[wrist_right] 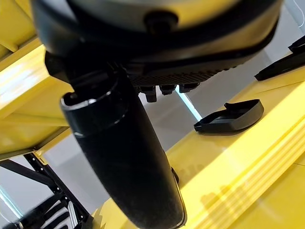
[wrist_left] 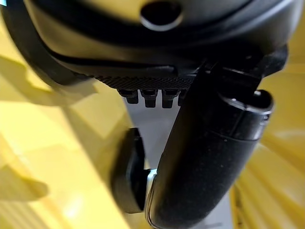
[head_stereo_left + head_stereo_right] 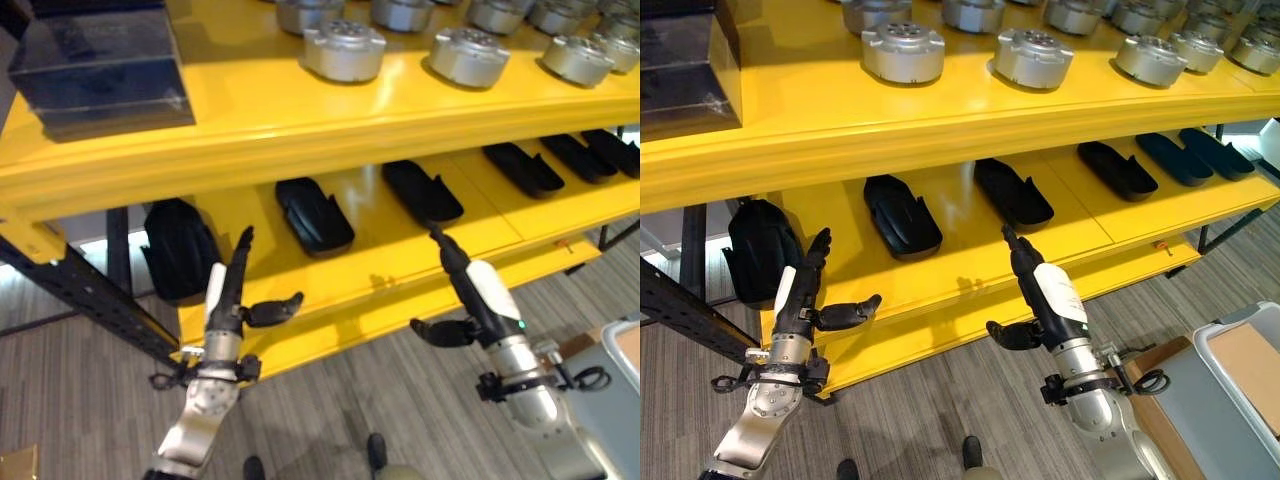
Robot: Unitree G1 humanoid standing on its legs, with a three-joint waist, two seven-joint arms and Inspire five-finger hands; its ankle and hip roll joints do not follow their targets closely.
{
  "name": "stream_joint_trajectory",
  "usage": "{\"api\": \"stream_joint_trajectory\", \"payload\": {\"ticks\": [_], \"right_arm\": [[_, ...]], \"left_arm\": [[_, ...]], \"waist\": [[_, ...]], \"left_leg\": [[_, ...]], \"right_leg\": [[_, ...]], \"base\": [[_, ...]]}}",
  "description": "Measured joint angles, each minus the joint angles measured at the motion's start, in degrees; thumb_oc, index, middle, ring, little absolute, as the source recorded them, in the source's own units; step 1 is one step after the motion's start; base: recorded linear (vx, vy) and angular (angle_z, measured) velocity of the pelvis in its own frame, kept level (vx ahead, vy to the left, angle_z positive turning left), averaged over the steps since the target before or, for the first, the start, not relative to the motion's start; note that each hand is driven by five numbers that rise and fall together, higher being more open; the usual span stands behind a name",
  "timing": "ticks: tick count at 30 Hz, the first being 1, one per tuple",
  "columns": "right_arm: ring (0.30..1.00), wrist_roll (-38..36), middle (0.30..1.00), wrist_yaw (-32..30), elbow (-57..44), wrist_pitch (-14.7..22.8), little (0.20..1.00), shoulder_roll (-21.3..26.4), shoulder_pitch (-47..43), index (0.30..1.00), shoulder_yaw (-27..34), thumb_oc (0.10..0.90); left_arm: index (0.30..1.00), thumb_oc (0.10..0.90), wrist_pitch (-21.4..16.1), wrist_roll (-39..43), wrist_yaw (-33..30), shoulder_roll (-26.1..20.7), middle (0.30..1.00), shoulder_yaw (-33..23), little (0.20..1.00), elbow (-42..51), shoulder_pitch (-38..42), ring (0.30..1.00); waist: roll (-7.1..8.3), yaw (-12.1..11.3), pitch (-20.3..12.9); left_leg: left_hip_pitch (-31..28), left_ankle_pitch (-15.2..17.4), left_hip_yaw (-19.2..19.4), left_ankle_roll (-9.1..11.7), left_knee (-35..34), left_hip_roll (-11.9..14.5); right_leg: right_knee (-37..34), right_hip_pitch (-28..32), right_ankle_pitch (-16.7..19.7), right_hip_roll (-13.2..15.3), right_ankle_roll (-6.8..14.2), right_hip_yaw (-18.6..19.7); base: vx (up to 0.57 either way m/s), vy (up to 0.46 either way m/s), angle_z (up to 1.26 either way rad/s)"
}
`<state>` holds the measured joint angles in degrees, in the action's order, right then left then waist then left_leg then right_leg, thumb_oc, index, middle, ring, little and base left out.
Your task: Move parts from the plastic box to the shelf.
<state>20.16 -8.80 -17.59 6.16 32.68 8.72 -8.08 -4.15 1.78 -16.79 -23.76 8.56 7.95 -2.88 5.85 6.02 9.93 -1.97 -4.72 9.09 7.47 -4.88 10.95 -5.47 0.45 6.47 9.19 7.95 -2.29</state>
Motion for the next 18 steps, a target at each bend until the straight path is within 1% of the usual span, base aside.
{"api": "stream_joint_trajectory", "payload": {"ticks": [3,6,10,14,18], "right_arm": [[1.0,0.0,1.0,0.0,0.0,0.0,1.0,0.0,0.3,1.0,0.4,0.9],[1.0,0.0,1.0,0.0,0.0,0.0,1.0,0.0,0.3,1.0,0.6,0.9],[1.0,0.0,1.0,0.0,0.0,0.0,1.0,0.0,0.3,1.0,0.8,0.9],[1.0,0.0,1.0,0.0,0.0,0.0,1.0,0.0,0.3,1.0,1.1,0.9],[1.0,0.0,1.0,0.0,0.0,0.0,1.0,0.0,0.3,1.0,1.1,0.9]], "left_arm": [[1.0,0.9,-0.1,2.4,1.0,-0.1,1.0,0.2,1.0,2.7,0.0,1.0],[1.0,0.9,-0.1,2.6,1.3,-0.1,1.0,0.2,1.0,5.0,0.0,1.0],[1.0,0.9,-0.8,4.7,1.2,-0.1,1.0,0.2,1.0,6.1,0.0,1.0],[1.0,0.9,-0.8,3.2,0.7,-0.1,1.0,-0.7,1.0,5.9,0.0,1.0],[1.0,0.9,-0.8,-1.0,-1.4,-0.2,1.0,-2.9,1.0,3.3,0.0,1.0]], "waist": [[-0.65,0.0,0.0],[-1.13,0.0,0.1],[-1.57,-0.1,0.2],[-2.02,-0.1,0.5],[-2.03,-0.1,0.5]], "left_leg": [[0.0,0.0,0.0,0.0,0.0,0.0],[0.1,0.0,-0.1,0.0,0.0,0.0],[0.2,0.0,-0.2,0.0,0.0,0.0],[0.3,0.0,-0.4,0.0,0.0,0.0],[0.3,0.1,-0.3,-0.1,0.0,0.0]], "right_leg": [[0.0,0.0,0.0,0.0,0.0,0.0],[0.0,0.0,0.0,0.0,0.0,-0.1],[0.0,0.0,-0.1,0.0,0.1,-0.2],[0.0,0.0,-0.2,0.0,0.1,-0.4],[0.0,0.0,-0.3,0.0,0.1,-0.4]], "base": [[0.0,0.0,0.0],[0.0,0.0,0.0],[0.0,0.0,0.0],[0.0,0.0,0.0],[0.0,0.0,0.0]]}}
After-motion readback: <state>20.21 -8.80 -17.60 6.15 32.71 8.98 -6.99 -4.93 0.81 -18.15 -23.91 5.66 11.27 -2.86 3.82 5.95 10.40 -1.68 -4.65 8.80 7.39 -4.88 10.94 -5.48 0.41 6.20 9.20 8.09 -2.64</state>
